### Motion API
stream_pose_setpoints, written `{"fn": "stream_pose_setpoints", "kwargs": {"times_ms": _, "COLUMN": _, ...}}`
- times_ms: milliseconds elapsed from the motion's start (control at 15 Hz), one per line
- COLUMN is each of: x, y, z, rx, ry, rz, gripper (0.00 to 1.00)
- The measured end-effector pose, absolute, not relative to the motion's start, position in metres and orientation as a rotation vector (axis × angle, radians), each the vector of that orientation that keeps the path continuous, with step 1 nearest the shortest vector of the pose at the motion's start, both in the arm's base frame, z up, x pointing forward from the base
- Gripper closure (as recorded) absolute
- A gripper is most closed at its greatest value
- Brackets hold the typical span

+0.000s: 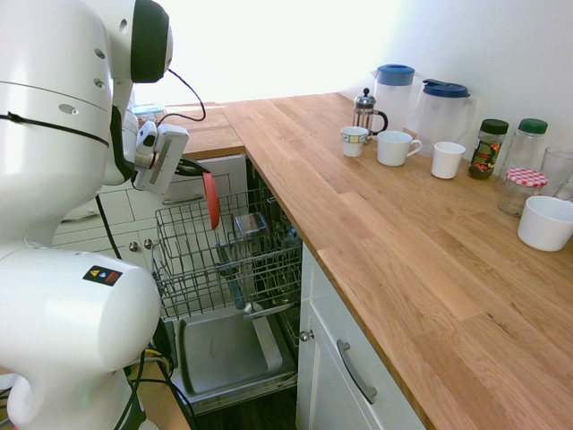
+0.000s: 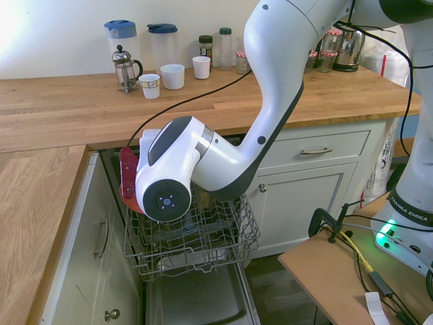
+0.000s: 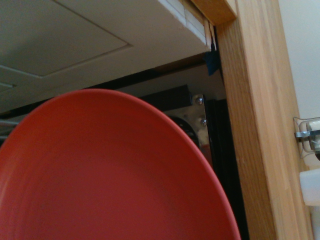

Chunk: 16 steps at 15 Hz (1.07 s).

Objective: Put the plate in the dishwasher

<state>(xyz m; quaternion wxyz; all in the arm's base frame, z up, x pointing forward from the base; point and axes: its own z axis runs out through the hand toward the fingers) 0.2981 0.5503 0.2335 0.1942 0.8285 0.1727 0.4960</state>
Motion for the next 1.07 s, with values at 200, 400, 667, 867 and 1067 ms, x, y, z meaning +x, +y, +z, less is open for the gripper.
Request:
{"fn": "stream_pose_setpoints", "kwargs": {"times_ms": 200, "x": 0.294, "y": 0.545, "z": 0.216, "rx": 2.330, "ry": 0.470, "rz": 1.379, "gripper": 1.00}}
{"fn": "stream_pose_setpoints", "kwargs": {"times_ms": 400, "x": 0.296, "y": 0.540, "z": 0.198, "rx": 2.331, "ry": 0.460, "rz": 1.366, "gripper": 1.00}}
{"fn": "stream_pose_setpoints", "kwargs": {"times_ms": 667, "x": 0.292, "y": 0.543, "z": 0.185, "rx": 2.322, "ry": 0.489, "rz": 1.398, "gripper": 1.00}}
{"fn": "stream_pose_setpoints", "kwargs": {"times_ms": 867, "x": 0.287, "y": 0.549, "z": 0.171, "rx": 2.322, "ry": 0.517, "rz": 1.410, "gripper": 1.00}}
{"fn": "stream_pose_setpoints", "kwargs": {"times_ms": 1067, "x": 0.294, "y": 0.553, "z": 0.155, "rx": 2.325, "ry": 0.531, "rz": 1.406, "gripper": 1.00}}
